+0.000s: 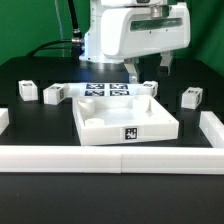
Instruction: Assemble square table
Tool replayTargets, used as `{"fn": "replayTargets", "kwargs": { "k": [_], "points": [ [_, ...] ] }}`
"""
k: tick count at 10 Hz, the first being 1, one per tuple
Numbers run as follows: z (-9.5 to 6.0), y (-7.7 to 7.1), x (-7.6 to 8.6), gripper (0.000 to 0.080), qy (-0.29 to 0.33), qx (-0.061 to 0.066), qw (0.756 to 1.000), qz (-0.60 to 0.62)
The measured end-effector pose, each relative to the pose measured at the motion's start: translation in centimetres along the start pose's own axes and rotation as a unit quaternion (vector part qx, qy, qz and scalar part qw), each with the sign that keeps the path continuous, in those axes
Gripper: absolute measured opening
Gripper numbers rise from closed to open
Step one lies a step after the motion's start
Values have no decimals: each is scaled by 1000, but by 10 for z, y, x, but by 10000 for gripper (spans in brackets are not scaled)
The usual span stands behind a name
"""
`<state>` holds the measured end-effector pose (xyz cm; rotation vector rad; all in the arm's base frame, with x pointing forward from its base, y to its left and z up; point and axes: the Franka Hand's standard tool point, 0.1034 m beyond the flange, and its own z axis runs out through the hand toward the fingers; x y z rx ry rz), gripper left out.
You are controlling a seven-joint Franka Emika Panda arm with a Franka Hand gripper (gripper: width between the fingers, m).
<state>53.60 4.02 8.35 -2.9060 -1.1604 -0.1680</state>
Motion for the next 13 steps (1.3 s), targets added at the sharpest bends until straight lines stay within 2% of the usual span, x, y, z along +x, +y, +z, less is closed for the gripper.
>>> {"fn": "replayTargets", "kwargs": {
  "k": [3,5,6,7,8,10,11,13],
  "points": [
    [0,2,-1,650,-3,-3,996,-84],
    [-2,2,-5,650,-13,-5,981,-191],
    [-2,-2,-18,650,-21,-3,966,-256],
    [5,-3,-43,650,-26,-1,943,-332],
    [15,0,-69,650,-35,11,919,-393],
    [24,0,-79,650,-44,22,896,-442],
    [27,-4,-79,650,-45,28,895,-443],
    [27,-3,-80,650,-45,28,896,-442]
  ]
}}
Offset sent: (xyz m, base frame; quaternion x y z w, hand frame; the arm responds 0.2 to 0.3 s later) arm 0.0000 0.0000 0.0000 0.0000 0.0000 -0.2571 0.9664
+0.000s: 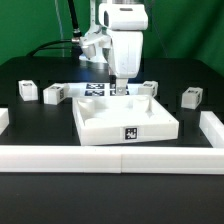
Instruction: Assemble square table
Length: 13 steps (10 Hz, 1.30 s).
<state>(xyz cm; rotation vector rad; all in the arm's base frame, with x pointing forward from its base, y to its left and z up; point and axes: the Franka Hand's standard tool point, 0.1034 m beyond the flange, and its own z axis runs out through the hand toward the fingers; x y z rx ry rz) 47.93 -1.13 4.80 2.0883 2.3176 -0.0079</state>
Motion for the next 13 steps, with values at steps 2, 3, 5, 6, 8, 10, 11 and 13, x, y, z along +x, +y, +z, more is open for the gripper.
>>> {"fn": "replayTargets", "kwargs": {
  "k": [2,3,5,6,8,10,11,13],
  "points": [
    [11,-4,0,650,3,6,1000,-8],
    [23,-8,-2,650,6,7,1000,-4],
    [38,-15,-10,650,10,14,1000,2],
    [36,-14,-10,650,10,13,1000,6],
    [37,-15,-10,562,10,14,1000,6],
    [37,-15,-10,254,10,14,1000,6],
    [37,-15,-10,254,10,14,1000,6],
    [37,-15,-10,83,10,14,1000,7]
  ]
}}
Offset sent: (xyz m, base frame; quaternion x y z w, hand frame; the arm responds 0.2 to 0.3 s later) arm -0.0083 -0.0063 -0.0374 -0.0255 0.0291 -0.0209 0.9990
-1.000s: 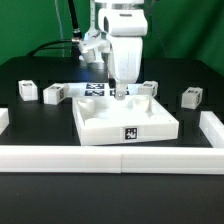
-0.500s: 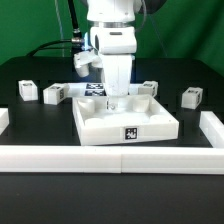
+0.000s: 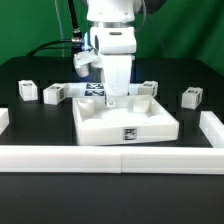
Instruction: Assemble square table
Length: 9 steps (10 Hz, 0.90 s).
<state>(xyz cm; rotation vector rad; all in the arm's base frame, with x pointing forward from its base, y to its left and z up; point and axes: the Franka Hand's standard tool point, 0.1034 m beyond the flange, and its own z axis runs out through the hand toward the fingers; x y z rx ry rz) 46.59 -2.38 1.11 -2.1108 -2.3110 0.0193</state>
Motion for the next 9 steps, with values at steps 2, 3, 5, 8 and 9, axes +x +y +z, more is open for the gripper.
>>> {"fn": "replayTargets", "kwargs": {
  "k": [2,3,5,8,9],
  "points": [
    [0,0,0,55,0,0,1000,0],
    [0,0,0,55,0,0,1000,0],
    [0,0,0,55,0,0,1000,0],
    [0,4,12,55,2,-2,999,36],
    [0,11,20,55,4,-5,999,47]
  ]
}}
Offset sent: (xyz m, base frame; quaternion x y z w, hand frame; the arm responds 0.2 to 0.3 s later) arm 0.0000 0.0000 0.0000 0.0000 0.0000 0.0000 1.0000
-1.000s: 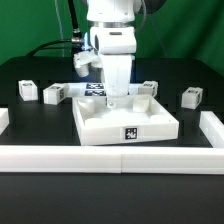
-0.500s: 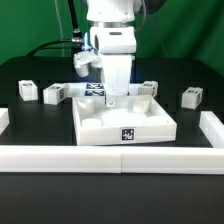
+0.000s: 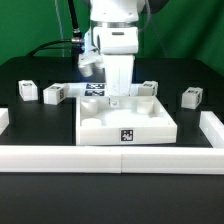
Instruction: Assemble square table
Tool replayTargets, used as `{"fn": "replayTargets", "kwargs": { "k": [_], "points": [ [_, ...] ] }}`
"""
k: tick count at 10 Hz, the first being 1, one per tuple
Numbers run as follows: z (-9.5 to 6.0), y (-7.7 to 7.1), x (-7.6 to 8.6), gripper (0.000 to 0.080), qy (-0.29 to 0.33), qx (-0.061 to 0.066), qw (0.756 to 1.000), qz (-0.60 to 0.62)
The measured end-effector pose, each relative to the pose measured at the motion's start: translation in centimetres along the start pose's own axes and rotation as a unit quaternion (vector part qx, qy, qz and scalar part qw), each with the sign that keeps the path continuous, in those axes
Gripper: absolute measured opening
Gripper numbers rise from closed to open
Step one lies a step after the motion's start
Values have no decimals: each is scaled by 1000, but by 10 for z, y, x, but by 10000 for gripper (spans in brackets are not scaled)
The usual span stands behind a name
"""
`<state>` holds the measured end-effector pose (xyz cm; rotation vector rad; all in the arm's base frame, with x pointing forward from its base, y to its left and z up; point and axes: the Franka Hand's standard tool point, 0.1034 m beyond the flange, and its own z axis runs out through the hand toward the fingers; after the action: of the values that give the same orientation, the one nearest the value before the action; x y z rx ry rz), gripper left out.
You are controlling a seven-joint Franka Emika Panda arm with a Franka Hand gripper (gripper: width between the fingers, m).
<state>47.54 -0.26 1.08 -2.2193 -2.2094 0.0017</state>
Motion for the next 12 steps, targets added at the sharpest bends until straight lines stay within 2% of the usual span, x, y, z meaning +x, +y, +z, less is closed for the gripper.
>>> {"fn": "replayTargets", "kwargs": {
  "k": [4,6,7,10,12],
  "points": [
    [-1,48,35,55,9,-17,1000,24],
    [-1,63,50,55,12,-25,1000,14],
    [-1,64,54,55,11,-22,1000,17],
    [-1,65,55,55,8,-5,1000,28],
    [-1,65,55,55,8,-5,999,33]
  ]
}}
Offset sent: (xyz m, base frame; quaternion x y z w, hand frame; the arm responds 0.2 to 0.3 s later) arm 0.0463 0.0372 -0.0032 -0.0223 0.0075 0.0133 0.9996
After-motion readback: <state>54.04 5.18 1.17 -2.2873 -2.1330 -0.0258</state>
